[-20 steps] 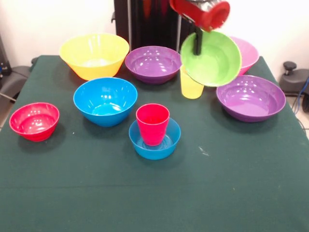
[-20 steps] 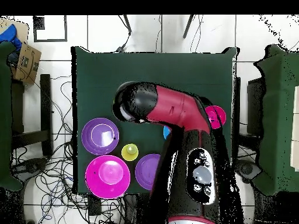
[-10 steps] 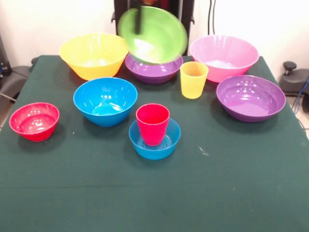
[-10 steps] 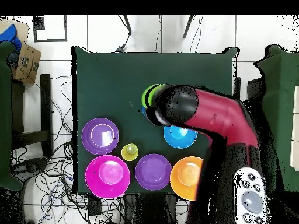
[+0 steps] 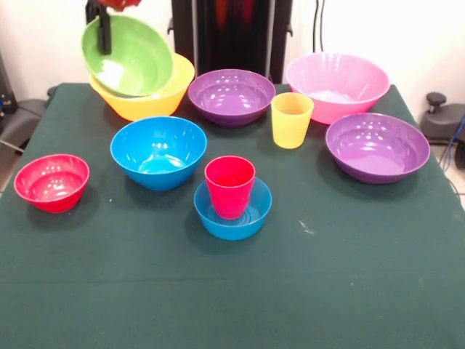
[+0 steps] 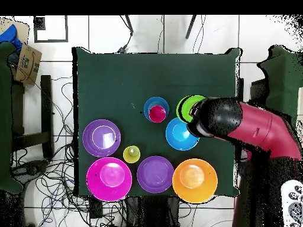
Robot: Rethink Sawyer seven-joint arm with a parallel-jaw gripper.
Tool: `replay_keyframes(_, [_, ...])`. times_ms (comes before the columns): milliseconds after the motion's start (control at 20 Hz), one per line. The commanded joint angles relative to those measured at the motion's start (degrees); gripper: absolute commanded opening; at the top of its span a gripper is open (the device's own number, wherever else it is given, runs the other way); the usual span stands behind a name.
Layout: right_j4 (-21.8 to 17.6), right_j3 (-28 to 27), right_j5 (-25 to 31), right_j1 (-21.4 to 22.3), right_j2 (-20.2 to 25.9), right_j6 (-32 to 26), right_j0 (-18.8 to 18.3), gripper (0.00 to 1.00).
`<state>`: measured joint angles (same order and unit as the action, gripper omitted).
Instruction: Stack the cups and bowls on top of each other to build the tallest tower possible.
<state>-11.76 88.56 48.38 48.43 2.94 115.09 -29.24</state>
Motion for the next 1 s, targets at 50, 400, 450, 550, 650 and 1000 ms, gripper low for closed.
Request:
replay_keyframes(50, [-3.39, 6.61, -8.43, -4.21, 10.86, -12.65, -1.04, 0.00])
replay_keyframes(400, [-4.96, 8.79, -12.82, -4.54, 13.63, -12.23, -2.97, 0.00])
replay_keyframes(450, [-5.25, 8.72, -12.56, -4.78, 14.11, -12.68, -3.13, 0.00])
replay_keyframes(550, [-5.81, 8.44, -12.49, -5.21, 14.25, -12.27, -2.88, 0.00])
replay_keyframes(650, [-5.74, 8.70, -12.73, -5.23, 14.57, -11.76, -2.89, 0.00])
replay_keyframes(1000, [-5.01, 11.52, -13.34, -3.68, 15.91, -9.42, -3.08, 0.00])
